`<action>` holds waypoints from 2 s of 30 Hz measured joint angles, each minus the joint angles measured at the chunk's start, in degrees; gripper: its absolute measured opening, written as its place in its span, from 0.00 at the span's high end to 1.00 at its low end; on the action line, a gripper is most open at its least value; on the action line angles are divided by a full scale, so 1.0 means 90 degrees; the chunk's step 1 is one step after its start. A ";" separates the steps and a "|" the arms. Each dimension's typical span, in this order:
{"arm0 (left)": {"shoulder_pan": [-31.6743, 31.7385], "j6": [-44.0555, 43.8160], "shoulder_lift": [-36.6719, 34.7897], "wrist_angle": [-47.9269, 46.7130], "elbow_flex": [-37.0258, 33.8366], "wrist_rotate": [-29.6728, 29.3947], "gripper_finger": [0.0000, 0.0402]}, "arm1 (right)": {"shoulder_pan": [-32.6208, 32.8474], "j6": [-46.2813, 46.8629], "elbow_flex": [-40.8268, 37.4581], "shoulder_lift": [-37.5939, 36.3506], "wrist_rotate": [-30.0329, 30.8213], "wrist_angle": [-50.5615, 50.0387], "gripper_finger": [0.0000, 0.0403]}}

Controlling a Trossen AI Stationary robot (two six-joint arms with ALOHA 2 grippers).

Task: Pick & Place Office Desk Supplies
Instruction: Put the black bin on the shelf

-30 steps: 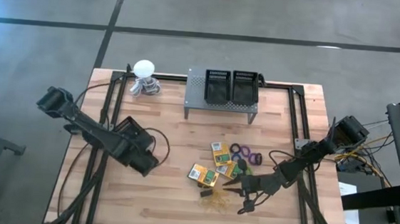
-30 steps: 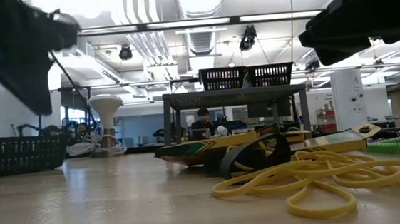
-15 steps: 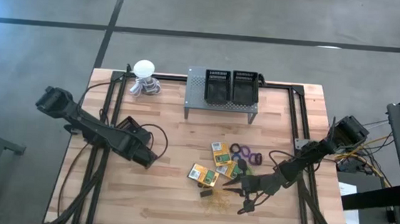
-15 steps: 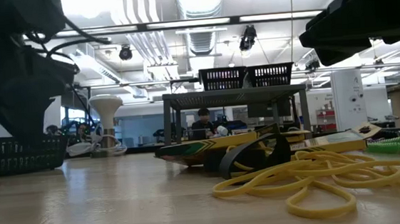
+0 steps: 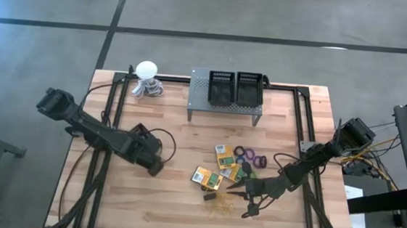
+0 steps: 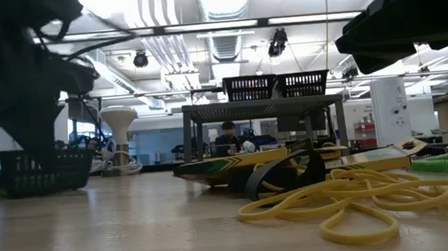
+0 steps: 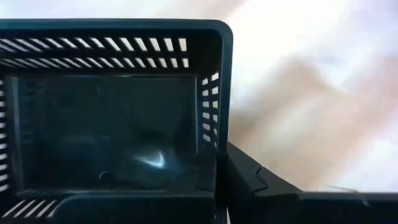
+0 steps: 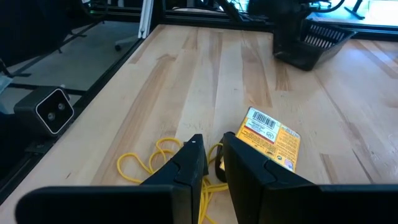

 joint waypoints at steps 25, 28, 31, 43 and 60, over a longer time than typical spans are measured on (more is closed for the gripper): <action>0.1403 0.7268 0.2791 -0.4611 0.6893 -0.0952 0.97 | 0.0000 0.0000 -0.0001 0.0000 -0.0004 0.0000 0.86; 0.2155 0.8326 0.2792 -0.4577 0.6992 -0.0996 0.97 | 0.0002 0.0002 -0.0001 0.0001 -0.0006 -0.0005 0.86; 0.2843 0.8710 0.2705 -0.4317 0.6974 -0.1261 0.97 | 0.0002 0.0024 -0.0001 0.0000 -0.0009 -0.0005 0.86; 0.4141 1.0001 0.2727 -0.2980 0.6965 -0.0690 0.97 | 0.0002 0.0036 -0.0001 0.0002 -0.0011 -0.0007 0.86; 0.4394 1.0264 0.2758 -0.2502 0.6540 -0.0487 0.95 | 0.0005 0.0051 -0.0001 0.0002 -0.0016 -0.0007 0.86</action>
